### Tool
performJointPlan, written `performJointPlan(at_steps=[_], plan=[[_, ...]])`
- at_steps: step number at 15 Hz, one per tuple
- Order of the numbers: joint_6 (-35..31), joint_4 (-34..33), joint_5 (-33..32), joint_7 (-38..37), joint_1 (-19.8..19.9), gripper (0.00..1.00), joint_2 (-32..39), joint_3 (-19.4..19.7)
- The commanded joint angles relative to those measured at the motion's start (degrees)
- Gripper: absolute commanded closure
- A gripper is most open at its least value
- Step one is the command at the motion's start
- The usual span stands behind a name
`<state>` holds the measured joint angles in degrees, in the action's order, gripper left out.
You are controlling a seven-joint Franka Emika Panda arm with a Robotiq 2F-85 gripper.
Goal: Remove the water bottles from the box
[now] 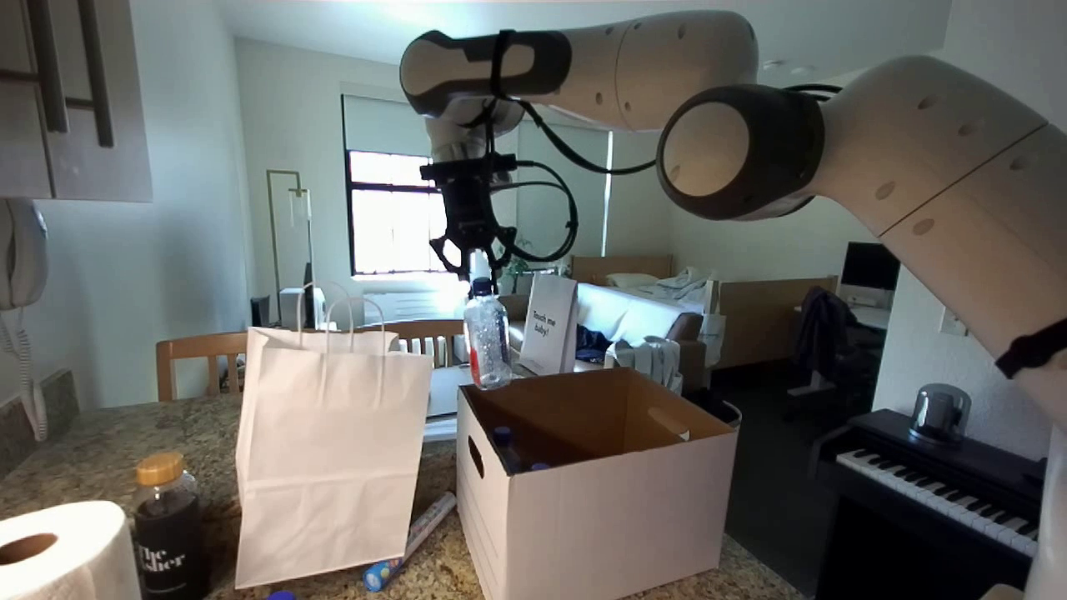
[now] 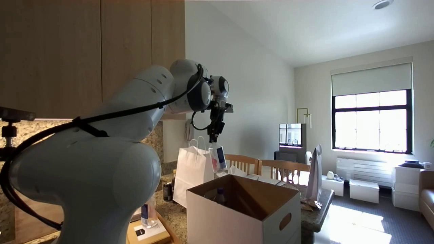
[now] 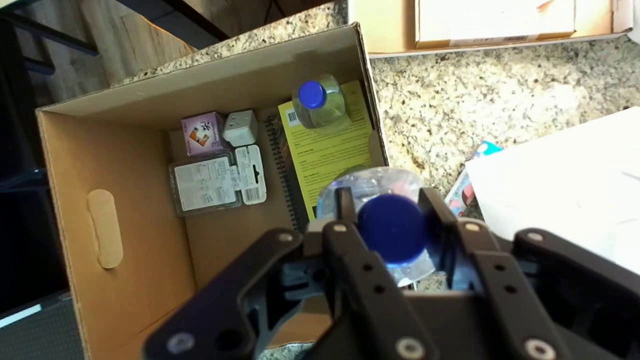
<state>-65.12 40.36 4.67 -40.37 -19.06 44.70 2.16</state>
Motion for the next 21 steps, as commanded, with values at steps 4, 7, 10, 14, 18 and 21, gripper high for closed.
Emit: performJointPlan(at_steps=[4, 7, 10, 14, 18, 21], plan=[[-1.0, 5.0, -2.2, -0.3, -4.1, 0.87, -1.0, 0.3], [-1.7, 6.7, -3.6, -0.6, -6.8, 0.87, -2.4, 0.6], [-5.1, 10.7, -7.0, -2.6, -10.9, 0.87, -5.5, 1.4], [-13.8, 20.3, -11.1, -3.4, -15.4, 0.88, -12.2, 1.4], [-22.3, 29.4, -8.6, 1.6, -15.3, 0.88, -18.3, -0.6], [-25.9, 36.7, -8.0, 1.5, -14.8, 0.88, -22.5, -0.8]])
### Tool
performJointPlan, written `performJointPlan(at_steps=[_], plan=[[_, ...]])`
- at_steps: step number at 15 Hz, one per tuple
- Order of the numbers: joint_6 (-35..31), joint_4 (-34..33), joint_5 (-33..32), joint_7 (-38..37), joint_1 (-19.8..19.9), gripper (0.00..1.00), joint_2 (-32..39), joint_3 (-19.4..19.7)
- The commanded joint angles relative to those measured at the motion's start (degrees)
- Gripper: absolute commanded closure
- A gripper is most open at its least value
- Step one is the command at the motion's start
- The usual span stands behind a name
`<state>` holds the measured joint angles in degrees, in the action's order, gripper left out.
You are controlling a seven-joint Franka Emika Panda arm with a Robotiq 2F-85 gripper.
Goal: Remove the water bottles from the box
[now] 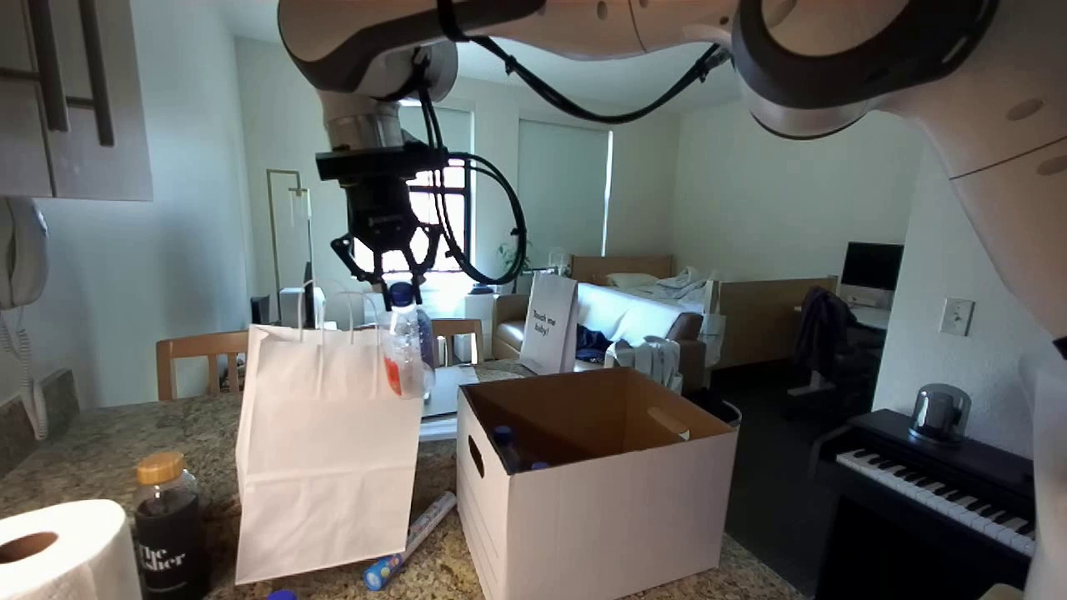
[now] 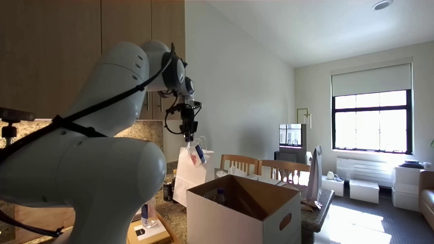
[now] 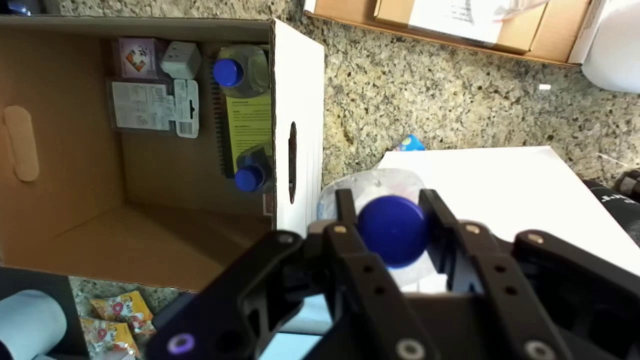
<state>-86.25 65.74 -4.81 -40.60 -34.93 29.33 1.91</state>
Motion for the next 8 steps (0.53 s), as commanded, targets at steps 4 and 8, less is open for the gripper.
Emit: performJointPlan(at_steps=[4, 8], plan=[[-4.1, 20.0, 7.1, 8.1, 4.4, 0.87, -7.7, -0.6], [0.1, 21.7, 7.7, 15.0, 10.7, 0.87, -3.9, -6.4]])
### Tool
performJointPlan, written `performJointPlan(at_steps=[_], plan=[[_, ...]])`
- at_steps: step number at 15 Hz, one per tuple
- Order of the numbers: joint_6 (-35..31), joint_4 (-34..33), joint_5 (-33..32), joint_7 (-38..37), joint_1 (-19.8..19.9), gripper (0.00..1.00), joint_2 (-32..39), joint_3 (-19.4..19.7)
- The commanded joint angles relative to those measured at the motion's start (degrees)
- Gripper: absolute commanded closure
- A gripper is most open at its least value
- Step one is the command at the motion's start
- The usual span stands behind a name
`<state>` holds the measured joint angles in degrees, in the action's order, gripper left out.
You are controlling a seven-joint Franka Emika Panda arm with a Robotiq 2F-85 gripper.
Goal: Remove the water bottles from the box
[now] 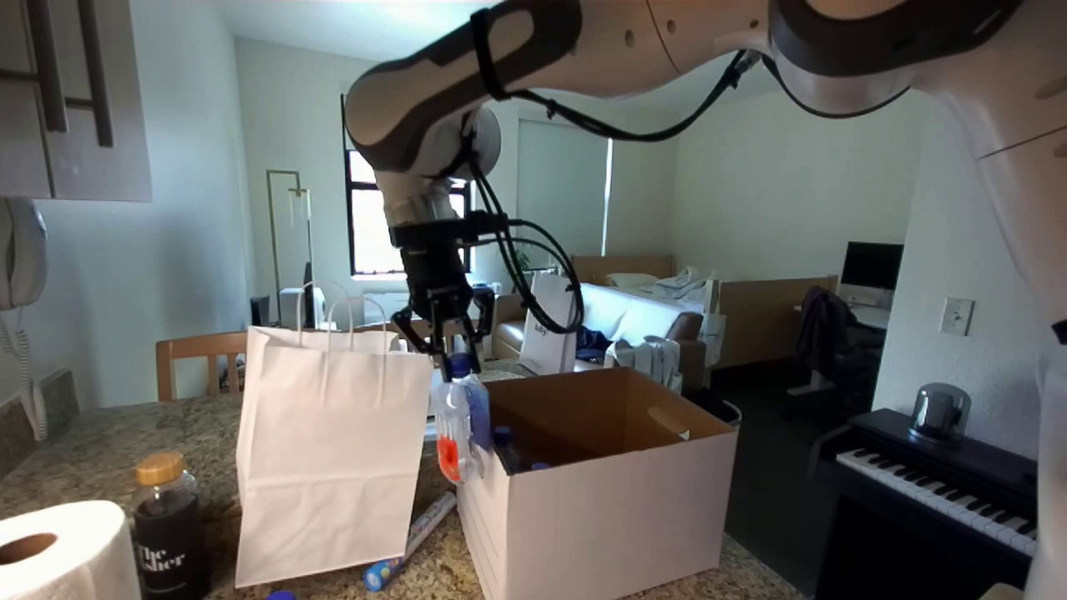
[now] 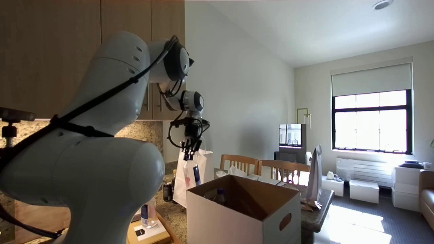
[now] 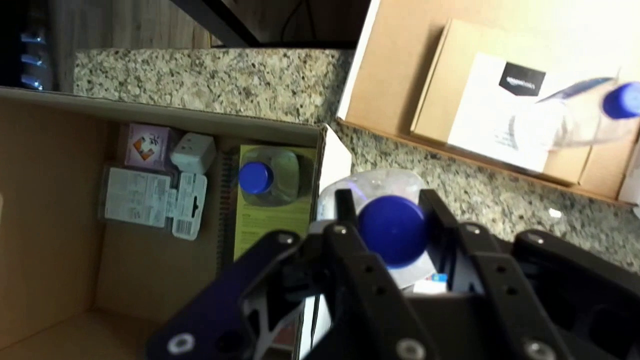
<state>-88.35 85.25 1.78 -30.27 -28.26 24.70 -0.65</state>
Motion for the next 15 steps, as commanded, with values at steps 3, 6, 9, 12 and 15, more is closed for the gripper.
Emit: performJointPlan(at_steps=[3, 6, 9, 12, 15], plan=[[-0.5, 2.8, 0.3, 4.6, 5.0, 0.88, 2.3, -5.7], [1.1, 0.8, -0.4, 5.2, 4.4, 0.88, 4.9, -6.9], [2.9, -0.5, -1.2, 6.1, 3.7, 0.87, 7.4, -8.0], [4.3, -1.3, -1.8, 6.2, 2.5, 0.88, 9.8, -8.8], [4.0, -1.3, -2.7, 6.8, 2.0, 0.88, 10.7, -9.1]])
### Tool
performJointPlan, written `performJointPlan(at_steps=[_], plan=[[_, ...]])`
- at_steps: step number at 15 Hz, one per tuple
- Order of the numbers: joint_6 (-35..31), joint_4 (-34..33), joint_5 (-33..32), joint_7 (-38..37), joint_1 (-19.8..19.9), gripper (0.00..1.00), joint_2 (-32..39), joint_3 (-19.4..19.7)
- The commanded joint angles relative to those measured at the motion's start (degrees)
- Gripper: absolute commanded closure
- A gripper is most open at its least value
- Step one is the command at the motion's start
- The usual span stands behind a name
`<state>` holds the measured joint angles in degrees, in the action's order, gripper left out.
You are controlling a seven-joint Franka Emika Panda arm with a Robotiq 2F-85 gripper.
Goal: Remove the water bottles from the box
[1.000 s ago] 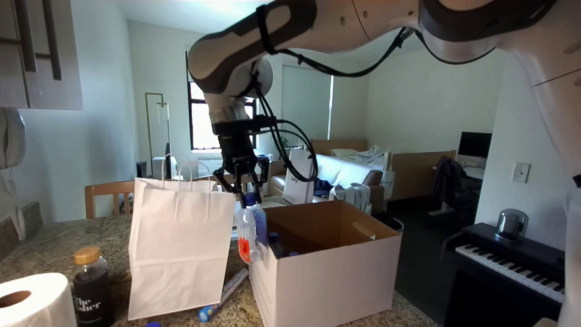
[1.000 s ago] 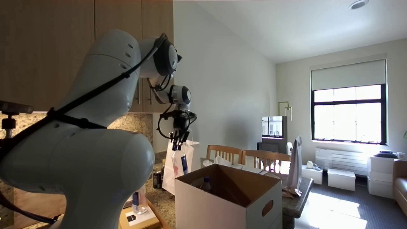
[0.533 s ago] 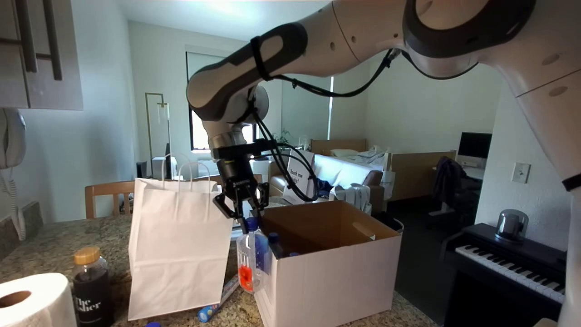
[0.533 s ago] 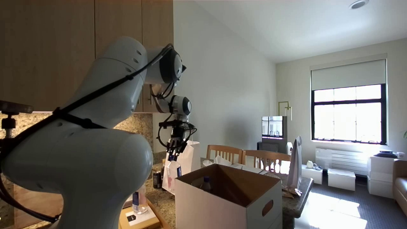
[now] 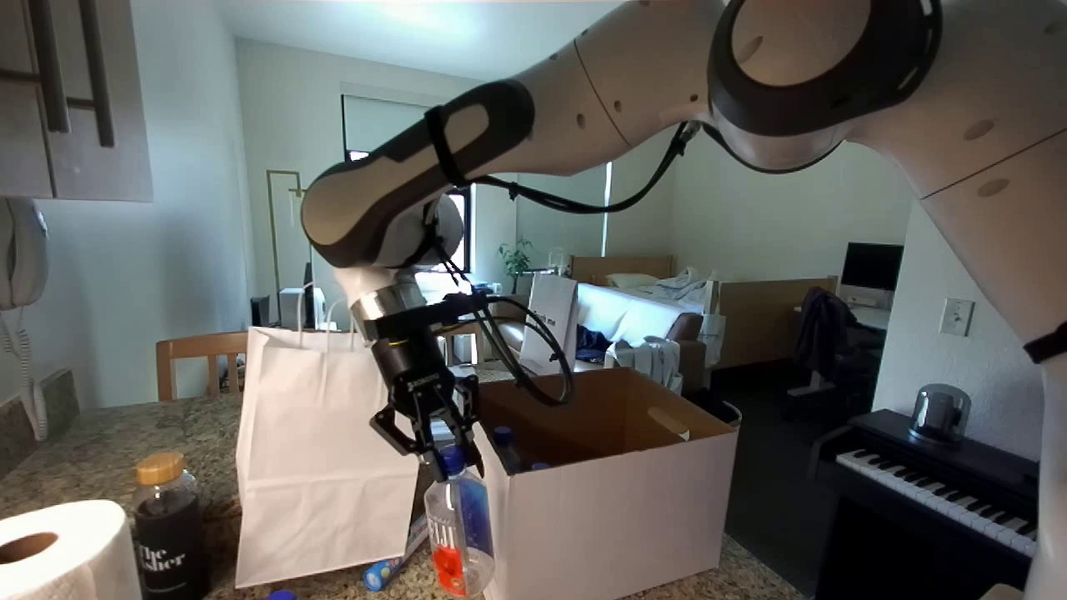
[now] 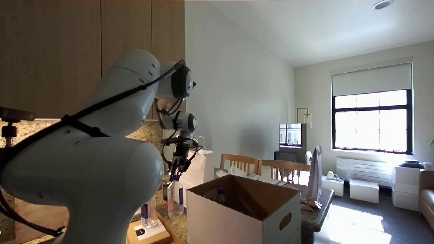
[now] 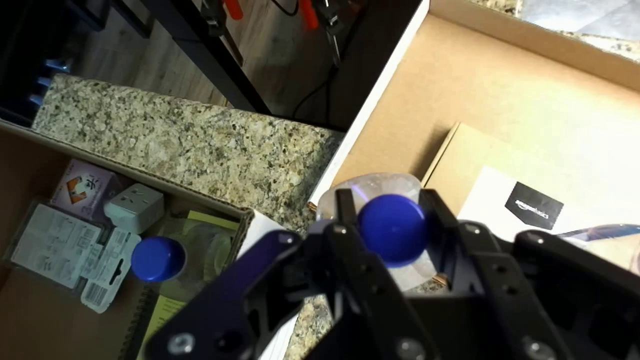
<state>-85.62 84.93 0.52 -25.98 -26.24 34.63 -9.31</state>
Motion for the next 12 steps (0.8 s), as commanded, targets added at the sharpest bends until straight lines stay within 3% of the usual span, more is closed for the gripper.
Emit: performJointPlan(at_steps=[1, 7, 12], plan=[[1.3, -1.0, -1.5, 2.9, -0.1, 0.88, 1.0, -0.5], [0.5, 1.9, -4.2, 7.8, -0.4, 0.87, -1.1, -1.3], [1.5, 0.5, -7.7, 11.4, -1.8, 0.88, 0.3, -2.5]])
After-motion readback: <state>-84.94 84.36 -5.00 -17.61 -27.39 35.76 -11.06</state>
